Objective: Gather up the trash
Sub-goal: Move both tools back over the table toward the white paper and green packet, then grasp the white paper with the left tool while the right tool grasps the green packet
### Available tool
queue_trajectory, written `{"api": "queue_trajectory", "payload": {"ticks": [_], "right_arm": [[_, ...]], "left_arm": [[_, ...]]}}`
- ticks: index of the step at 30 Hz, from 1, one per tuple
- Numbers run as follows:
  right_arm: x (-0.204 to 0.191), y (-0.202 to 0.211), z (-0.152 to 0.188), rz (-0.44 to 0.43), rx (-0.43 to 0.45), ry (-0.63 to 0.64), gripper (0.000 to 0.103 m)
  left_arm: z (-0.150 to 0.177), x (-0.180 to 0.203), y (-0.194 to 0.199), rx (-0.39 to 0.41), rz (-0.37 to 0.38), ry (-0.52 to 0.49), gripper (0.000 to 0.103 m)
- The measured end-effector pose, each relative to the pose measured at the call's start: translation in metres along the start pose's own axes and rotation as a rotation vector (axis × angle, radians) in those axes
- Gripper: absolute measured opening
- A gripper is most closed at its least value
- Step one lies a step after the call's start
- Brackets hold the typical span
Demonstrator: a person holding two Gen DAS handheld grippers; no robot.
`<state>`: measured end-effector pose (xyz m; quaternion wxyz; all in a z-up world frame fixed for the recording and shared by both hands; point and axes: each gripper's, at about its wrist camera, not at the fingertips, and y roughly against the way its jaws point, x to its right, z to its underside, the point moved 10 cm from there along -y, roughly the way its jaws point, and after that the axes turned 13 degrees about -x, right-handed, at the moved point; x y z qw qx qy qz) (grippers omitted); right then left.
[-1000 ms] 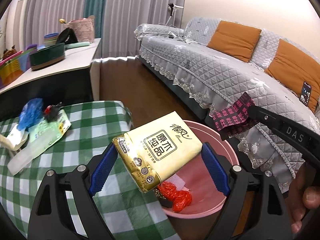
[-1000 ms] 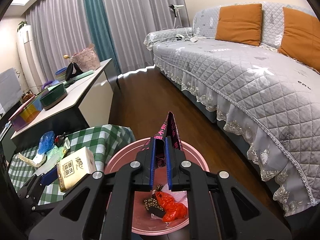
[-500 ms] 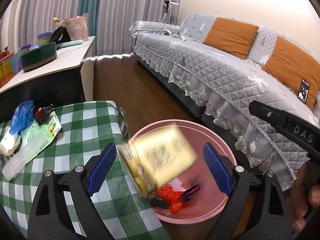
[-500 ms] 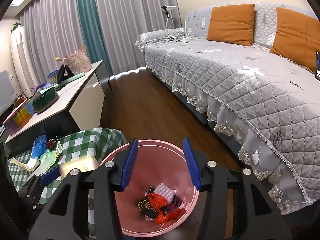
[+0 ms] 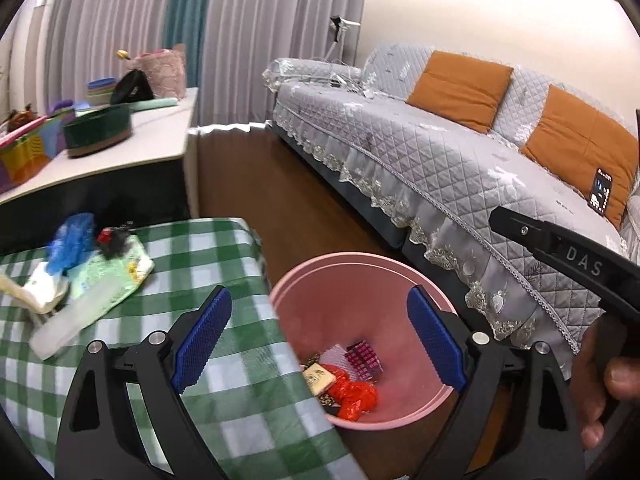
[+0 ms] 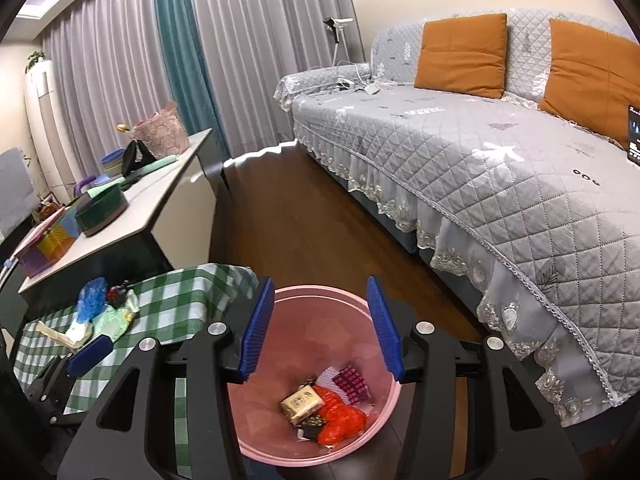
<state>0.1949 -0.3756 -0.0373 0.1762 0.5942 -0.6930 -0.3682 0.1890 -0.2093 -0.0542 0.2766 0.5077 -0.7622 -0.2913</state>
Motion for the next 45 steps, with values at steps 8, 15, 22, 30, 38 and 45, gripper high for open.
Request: {"api": "queue_trajectory", "payload": {"ticks": [8,15,22,30,38,45], "right_arm": [[-0.054,0.016,0.013,-0.072,0.006,0.06,0.049],[-0.115,0.014,0.037,-0.153,-0.029,0.127,0.038],[-0.159,-0.002,0.053,-0.224,-0.072,0.172,0.025],[-0.199,-0.039,0.067,-0.267,-0.124,0.205,0.02],[-0.24,-0.085,0.071,-0.306,-0.178,0.233,0.02],[-0.269,-0.132,0.069,-0.317,-0.247,0.213,0.022]], "left_arm": [[0.016,-0.052,0.051,0.036,-0.059,0.055,0.076],[0.034,-0.132,0.084,0.067,-0.173,0.175,0.062],[0.046,-0.197,0.091,0.079,-0.261,0.293,0.062],[0.057,-0.242,0.074,0.069,-0.312,0.392,0.062],[0.051,-0.271,0.055,0.079,-0.366,0.432,0.062],[0.042,-0.287,0.037,0.064,-0.39,0.449,0.062]]}}
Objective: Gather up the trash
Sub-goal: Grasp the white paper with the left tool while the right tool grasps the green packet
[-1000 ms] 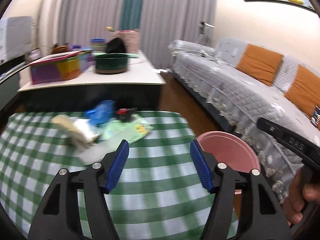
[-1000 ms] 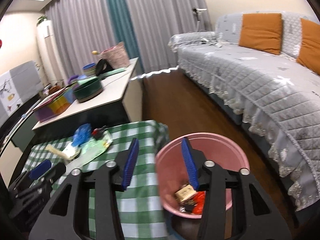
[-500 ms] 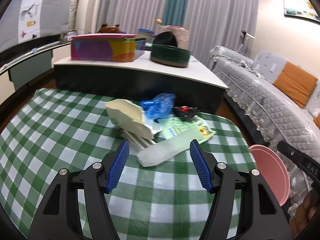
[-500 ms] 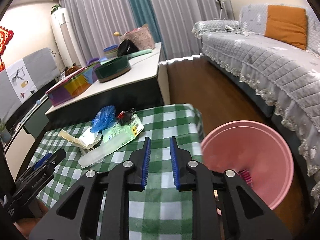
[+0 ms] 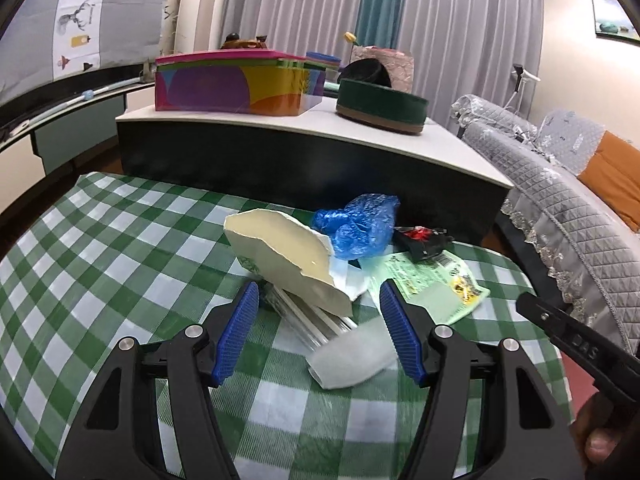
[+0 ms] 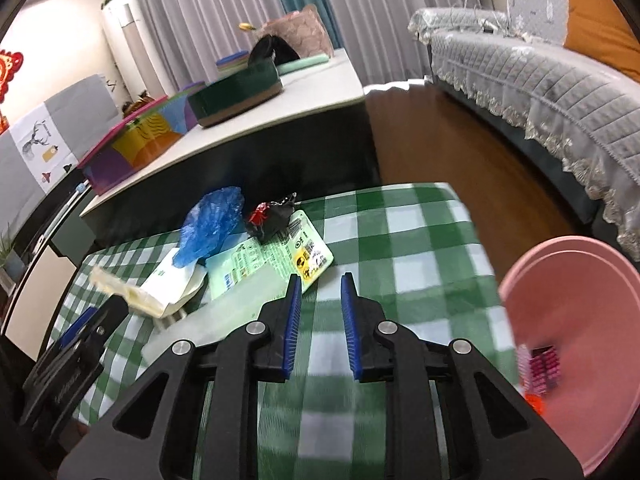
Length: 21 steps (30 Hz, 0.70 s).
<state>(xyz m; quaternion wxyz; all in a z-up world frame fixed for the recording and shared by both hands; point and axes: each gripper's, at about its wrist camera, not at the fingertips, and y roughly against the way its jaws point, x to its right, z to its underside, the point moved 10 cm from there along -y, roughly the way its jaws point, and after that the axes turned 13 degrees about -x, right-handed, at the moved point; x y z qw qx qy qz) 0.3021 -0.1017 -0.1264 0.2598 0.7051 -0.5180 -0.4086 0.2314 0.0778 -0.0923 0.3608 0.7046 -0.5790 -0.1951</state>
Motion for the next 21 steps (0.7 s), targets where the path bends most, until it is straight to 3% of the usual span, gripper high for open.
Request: {"api": "queue_trajectory", "payload": {"ticks": [9,11,13,15,21], "right_arm": [[0.0,-0.051,-0.013,-0.029,-0.105,-0.059,0.022],[-0.001,-0.058,-0.012,-0.04,-0.121,-0.068,0.02],[-0.003,-0.057,-0.012,-0.035,-0.113,-0.063,0.01],[-0.005,-0.052,-0.012,-0.035,-0.091,-0.05,0.008],[-0.006,-0.022,-0.013,-0.028,-0.034,-0.024,0.004]], "left_arm": [[-0.014,-0.005,-0.019,-0.02,-0.014,0.039,0.059],[-0.014,-0.008,-0.023,-0.032,-0.026,0.05,0.052],[-0.013,-0.011,-0.026,-0.044,-0.031,0.06,0.03],[-0.011,-0.015,-0.025,-0.049,-0.052,0.066,0.02],[-0.01,-0.018,-0.012,-0.038,-0.074,0.07,0.01]]}}
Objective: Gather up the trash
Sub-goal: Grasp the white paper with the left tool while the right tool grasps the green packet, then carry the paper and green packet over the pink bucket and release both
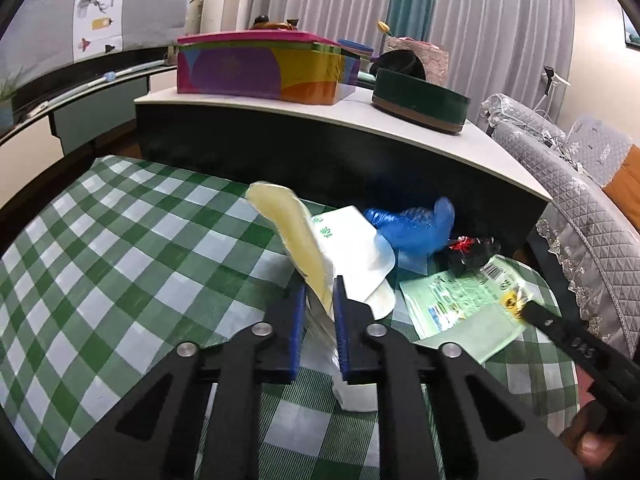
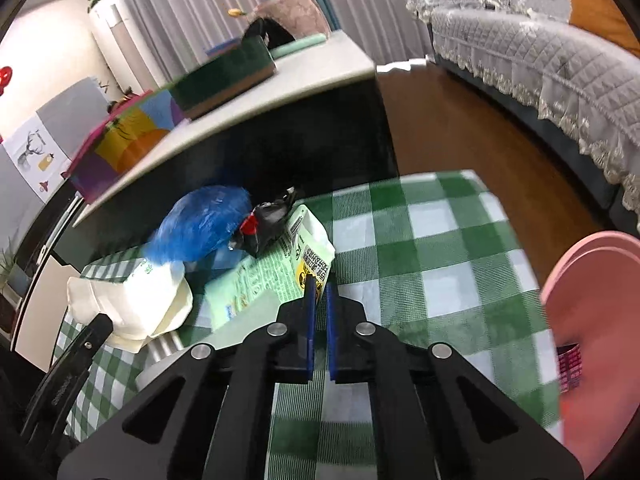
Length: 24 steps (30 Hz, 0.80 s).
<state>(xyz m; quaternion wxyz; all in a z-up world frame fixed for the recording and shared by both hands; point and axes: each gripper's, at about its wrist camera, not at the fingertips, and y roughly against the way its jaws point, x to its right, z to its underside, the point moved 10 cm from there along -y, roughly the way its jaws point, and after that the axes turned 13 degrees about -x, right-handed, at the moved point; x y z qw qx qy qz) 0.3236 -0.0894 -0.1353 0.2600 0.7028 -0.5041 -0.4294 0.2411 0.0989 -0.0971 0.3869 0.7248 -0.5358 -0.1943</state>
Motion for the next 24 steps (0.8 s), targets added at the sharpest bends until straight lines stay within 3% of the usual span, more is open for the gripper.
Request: {"api": "queue_trajectory", "payload": {"ticks": [13,24], "right_arm": [[-0.001,0.091,0.023,0.059,0.098,0.076,0.001],[0.017,0.152,0.048,0.095,0.159,0.097,0.001]], "left_arm": [[0.021,-0.009,0.049,0.023,0.029,-0.022,0.009],[0.037,0.011,0.096,0.057,0.087,-0.1,0.009]]}}
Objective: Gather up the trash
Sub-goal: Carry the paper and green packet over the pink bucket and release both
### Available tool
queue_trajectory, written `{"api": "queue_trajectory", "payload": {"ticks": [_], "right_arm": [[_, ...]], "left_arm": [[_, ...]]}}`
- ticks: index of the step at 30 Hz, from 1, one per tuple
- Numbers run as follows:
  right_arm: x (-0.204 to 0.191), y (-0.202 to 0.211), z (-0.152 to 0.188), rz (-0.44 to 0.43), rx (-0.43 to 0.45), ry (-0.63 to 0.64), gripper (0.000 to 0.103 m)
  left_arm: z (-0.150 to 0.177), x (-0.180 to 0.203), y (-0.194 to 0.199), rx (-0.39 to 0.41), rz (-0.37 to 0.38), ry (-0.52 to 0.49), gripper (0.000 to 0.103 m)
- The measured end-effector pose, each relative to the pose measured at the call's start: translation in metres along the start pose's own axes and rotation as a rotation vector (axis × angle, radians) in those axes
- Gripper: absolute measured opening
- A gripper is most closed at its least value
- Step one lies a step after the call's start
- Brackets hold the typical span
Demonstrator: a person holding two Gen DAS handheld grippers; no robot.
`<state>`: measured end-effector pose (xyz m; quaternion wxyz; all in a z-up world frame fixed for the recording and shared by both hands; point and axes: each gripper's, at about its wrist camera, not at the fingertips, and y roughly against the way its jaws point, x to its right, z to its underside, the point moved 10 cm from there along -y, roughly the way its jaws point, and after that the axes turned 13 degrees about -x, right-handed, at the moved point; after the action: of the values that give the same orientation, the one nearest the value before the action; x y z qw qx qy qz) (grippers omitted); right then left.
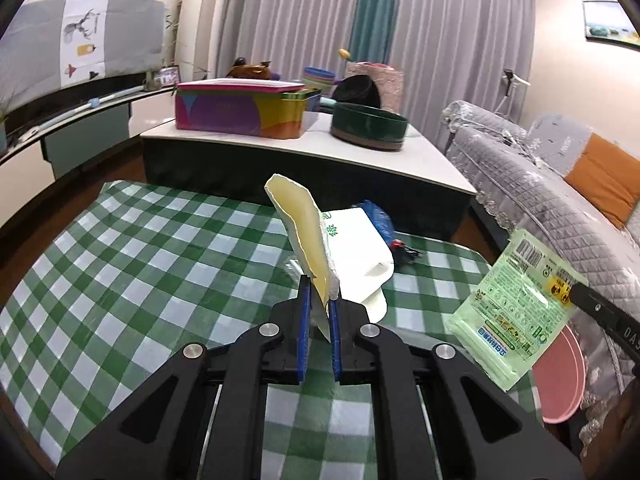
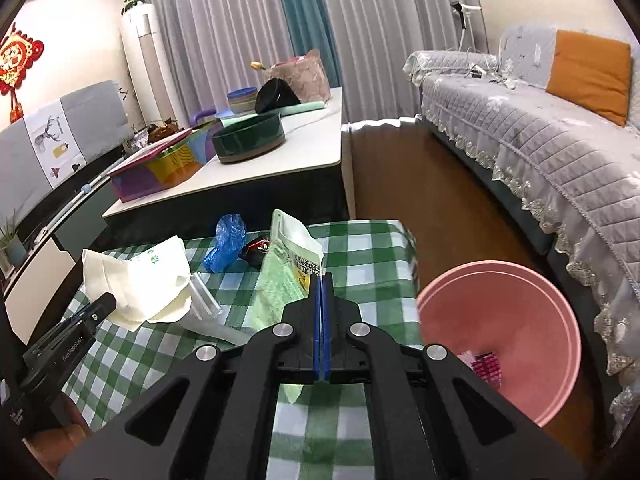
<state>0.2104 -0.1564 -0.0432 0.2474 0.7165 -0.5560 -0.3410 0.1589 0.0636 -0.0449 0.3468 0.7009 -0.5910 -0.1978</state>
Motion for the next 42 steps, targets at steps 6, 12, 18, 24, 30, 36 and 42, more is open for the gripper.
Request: {"api": "queue_trajectory", "payload": {"ticks": [6,12,18,24,30,36,42], "right_arm": [[0.011,0.023,0.003,0.025,0.032,0.004,0.001],[0.027,0.037,0.008,0.058,0.052,-0.01,0.001],[0.04,0.046,0.011,0.089,0.069,-0.016,0.001],[0.057,0.054,0.012,0.118,0.084,-0.035,0.001],[0.073,0.061,0.013,0.15,0.096,-0.048,0.001],[0.088,0.065,0.014,0.174,0.104,-0.069,0.001],[0.1,0.069,0.014,0.2,0.113,-0.074,0.001]], "left_arm": [[0.01,0.02,0.012,0.003,0.028,-0.044,0.009],[0.018,0.037,0.02,0.002,0.051,-0.078,0.009],[0.023,0.053,0.022,-0.001,0.071,-0.108,0.009],[0.026,0.067,0.022,-0.003,0.089,-0.126,0.009],[0.029,0.082,0.021,-0.006,0.112,-0.141,0.009],[0.031,0.097,0.02,-0.005,0.14,-0.16,0.009],[0.034,0.11,0.016,-0.01,0.161,-0.171,0.009]]}}
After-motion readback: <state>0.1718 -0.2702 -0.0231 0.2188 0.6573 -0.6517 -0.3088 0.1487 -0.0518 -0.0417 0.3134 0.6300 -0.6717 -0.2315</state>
